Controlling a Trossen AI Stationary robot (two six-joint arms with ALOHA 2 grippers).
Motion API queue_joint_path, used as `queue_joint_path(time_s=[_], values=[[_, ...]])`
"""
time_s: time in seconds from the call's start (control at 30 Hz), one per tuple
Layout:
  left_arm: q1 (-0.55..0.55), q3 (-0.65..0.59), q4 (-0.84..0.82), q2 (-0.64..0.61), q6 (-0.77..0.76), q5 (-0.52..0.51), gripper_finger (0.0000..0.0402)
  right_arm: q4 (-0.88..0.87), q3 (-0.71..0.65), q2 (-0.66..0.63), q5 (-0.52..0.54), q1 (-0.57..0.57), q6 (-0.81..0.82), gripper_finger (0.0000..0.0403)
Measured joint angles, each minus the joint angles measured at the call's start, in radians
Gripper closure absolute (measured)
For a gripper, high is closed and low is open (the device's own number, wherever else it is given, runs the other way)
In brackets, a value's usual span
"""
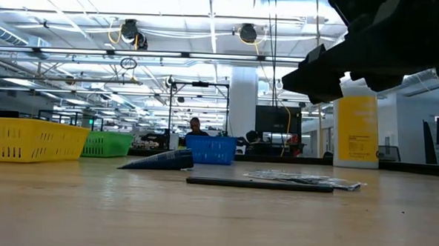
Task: Pick & Place Travel size toiletries
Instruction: Put the black comb in the red basket
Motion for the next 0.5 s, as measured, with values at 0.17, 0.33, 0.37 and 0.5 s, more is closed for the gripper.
queue_joint_path(time_s=[0.17,0.33,0.37,0.5], values=[[-0.151,0.001,-0.135,0.0,-0.321,0.004,0.0397,0.028,0.0,0.0,0.0,0.0,-0.002,0.016],[-0.255,0.001,-0.27,0.001,-0.507,-0.075,0.0398,0.062,0.0,0.0,0.0,0.0,-0.002,0.0162],[-0.27,0.001,-0.291,0.0,-0.527,-0.117,0.0398,0.068,0.0,0.0,0.0,0.0,-0.002,0.0162],[-0.302,0.0,-0.322,0.0,-0.571,-0.309,0.0396,0.07,0.0,0.0,0.0,0.0,0.0,0.0162]])
